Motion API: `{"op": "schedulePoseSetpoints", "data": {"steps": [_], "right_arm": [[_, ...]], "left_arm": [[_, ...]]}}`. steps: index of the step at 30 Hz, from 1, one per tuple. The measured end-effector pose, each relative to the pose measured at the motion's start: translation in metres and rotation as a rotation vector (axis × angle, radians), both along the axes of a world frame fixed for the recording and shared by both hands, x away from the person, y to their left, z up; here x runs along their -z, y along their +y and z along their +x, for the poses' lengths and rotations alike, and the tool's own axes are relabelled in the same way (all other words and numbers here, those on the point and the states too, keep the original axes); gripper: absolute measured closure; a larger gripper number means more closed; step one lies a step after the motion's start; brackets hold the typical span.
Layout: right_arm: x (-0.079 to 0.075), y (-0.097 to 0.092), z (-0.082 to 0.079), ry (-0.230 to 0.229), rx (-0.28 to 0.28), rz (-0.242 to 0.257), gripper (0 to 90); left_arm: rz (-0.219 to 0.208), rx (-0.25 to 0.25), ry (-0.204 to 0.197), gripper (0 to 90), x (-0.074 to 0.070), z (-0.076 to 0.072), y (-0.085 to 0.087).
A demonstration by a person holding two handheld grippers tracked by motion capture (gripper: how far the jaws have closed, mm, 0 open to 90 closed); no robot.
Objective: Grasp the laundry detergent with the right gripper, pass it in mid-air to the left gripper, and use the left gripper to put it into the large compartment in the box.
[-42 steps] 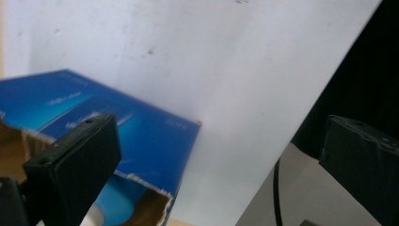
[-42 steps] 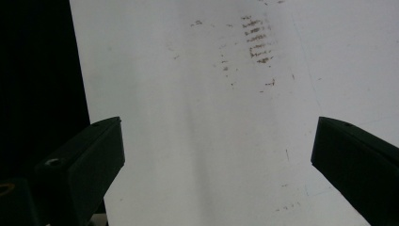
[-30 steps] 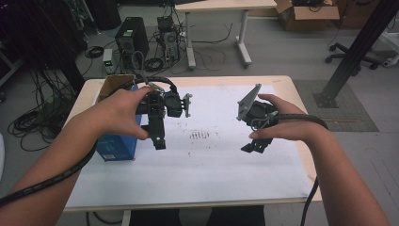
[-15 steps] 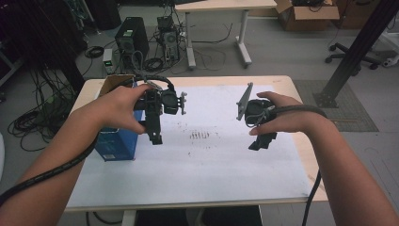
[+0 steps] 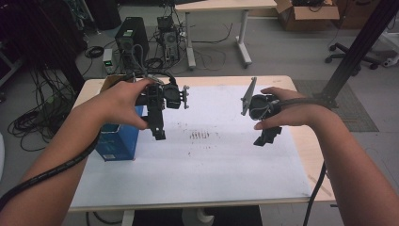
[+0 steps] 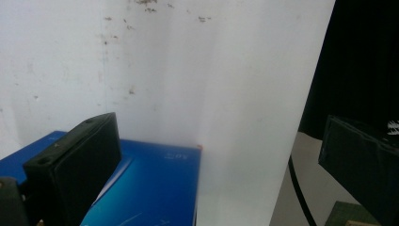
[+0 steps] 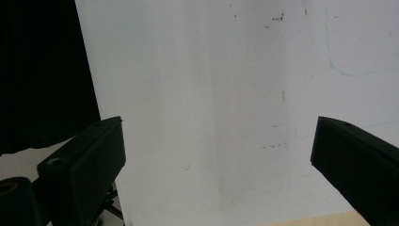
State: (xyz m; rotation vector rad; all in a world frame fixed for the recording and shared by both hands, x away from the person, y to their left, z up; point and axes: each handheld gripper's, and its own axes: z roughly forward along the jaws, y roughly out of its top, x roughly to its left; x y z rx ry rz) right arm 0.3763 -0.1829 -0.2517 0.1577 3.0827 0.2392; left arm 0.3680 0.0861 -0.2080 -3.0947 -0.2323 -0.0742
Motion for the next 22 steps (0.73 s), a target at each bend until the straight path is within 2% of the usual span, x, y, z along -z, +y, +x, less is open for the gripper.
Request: {"op": "schedulePoseSetpoints", "data": {"steps": [3,7,22], "right_arm": [[0.000,0.000,0.000,-0.003,-0.005,0.011,3.7],[0.000,0.001,-0.001,0.002,0.005,-0.002,3.7],[-0.004,0.008,-0.004,0.004,-0.001,-0.003,3.6]], "left_arm": [[-0.008,0.004,-0.001,0.2,-0.002,0.000,-0.001],[-0.008,0.006,-0.002,0.2,-0.003,-0.001,-0.001],[-0.026,-0.007,-0.006,0.2,-0.005,-0.002,0.011]]}}
